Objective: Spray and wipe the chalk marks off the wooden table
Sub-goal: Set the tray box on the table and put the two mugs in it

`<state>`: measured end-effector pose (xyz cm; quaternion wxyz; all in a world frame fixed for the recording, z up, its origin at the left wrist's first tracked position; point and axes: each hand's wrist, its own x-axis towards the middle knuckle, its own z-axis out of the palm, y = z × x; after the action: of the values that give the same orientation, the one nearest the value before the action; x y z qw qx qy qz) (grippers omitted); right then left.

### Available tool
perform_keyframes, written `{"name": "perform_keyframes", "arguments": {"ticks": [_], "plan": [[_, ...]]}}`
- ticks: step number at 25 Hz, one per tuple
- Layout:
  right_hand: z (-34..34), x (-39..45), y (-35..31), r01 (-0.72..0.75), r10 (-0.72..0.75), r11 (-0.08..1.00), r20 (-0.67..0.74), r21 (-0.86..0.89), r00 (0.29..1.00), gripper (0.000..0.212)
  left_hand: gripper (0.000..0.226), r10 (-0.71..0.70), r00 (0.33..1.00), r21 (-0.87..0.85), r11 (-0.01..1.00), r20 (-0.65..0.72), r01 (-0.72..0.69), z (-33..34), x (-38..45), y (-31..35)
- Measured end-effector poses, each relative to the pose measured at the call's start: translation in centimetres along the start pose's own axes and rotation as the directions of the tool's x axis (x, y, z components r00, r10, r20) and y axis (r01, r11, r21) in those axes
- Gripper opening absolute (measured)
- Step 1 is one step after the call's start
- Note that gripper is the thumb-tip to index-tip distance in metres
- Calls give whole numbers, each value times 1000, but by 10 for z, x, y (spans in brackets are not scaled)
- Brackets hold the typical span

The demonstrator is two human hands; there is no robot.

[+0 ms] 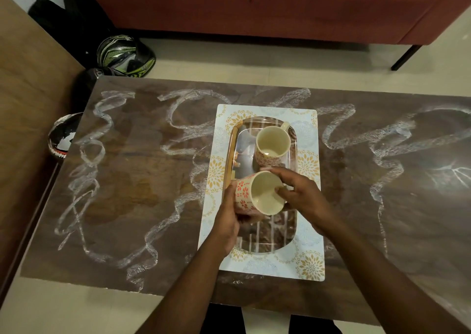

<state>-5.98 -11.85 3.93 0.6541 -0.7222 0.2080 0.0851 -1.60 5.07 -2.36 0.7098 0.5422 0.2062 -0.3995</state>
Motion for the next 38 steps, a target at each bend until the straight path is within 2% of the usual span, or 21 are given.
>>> {"name": "perform_keyframes", "arguments": {"ticks": [1,3,5,8,10,13,15,16,18,20,22,23,27,29,31,33,35,38], "plan": [[3,-1,3,5,-10,997,-70,-73,998,62,48,27,998,128,992,-51,-21,0,1,0],[10,-3,8,-20,-7,984,-148,-179,989,66,31,127,980,402,914,-151,-57,-1,4,-1],[17,-2,13,-53,13,967,-160,-248,987,65,25,202,969,571,816,-145,-85,-7,7,0],[26,1,21,-59,-6,906,-152,-419,988,59,14,309,943,682,716,-120,-148,-18,11,5],[30,0,21,-65,-10,871,-152,-486,988,55,10,400,903,735,658,-156,-165,-26,20,7],[33,-3,18,-33,7,832,-49,-554,999,47,23,493,844,825,553,-209,-119,-39,34,11],[27,-4,13,-21,-19,769,-55,-639,998,38,37,485,837,854,519,-254,-41,-41,39,19],[20,-3,12,-26,-63,786,-122,-618,991,34,42,480,837,858,513,-265,-22,-42,41,22],[-1,1,18,-54,-99,896,-316,-440,944,21,46,477,836,856,517,-272,-17,-45,47,26],[-20,7,41,-162,17,947,-457,-279,889,14,49,463,833,847,532,-303,12,-52,55,30],[-37,9,67,-284,153,943,-532,-174,833,6,54,446,831,837,546,-331,41,-60,66,33],[-43,13,76,-329,210,936,-554,-123,805,4,51,447,829,833,552,-335,39,-60,71,35],[-52,34,97,-443,348,896,-620,1,703,22,24,445,850,818,574,-282,-29,-52,75,35],[-44,46,108,-481,347,876,-661,-24,665,12,21,482,838,815,574,-255,-82,-53,75,28],[-35,56,123,-514,334,857,-708,-46,622,26,20,524,811,801,586,-260,-122,-53,74,18],[-33,60,124,-527,336,849,-735,-34,589,26,21,547,792,780,607,-272,-153,-52,74,12],[-40,59,116,-533,372,846,-721,5,584,18,21,563,788,769,609,-249,-193,-51,78,10],[-48,58,114,-502,354,865,-690,-14,631,16,23,589,775,772,595,-231,-222,-53,84,12]]}}
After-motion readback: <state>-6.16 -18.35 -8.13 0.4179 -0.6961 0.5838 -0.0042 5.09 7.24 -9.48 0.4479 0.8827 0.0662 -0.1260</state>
